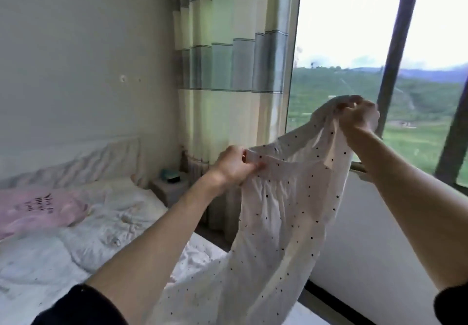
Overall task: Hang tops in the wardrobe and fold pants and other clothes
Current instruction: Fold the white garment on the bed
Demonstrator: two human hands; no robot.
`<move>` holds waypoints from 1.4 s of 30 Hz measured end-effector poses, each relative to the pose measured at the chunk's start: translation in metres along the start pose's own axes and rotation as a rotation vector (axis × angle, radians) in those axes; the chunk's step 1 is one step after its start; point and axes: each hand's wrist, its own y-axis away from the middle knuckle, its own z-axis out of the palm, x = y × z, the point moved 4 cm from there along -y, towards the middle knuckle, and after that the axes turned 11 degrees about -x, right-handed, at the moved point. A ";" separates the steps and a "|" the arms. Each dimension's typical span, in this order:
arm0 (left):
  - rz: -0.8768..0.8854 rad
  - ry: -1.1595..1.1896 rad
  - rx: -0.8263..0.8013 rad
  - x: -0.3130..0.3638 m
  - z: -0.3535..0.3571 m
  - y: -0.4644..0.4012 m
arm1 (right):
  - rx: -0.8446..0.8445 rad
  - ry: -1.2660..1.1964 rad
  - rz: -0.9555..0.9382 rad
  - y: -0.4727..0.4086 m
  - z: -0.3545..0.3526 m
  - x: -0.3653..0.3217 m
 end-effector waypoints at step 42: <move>-1.217 0.451 0.529 -0.505 -0.017 0.396 | -1.675 0.483 -0.422 0.528 0.426 0.161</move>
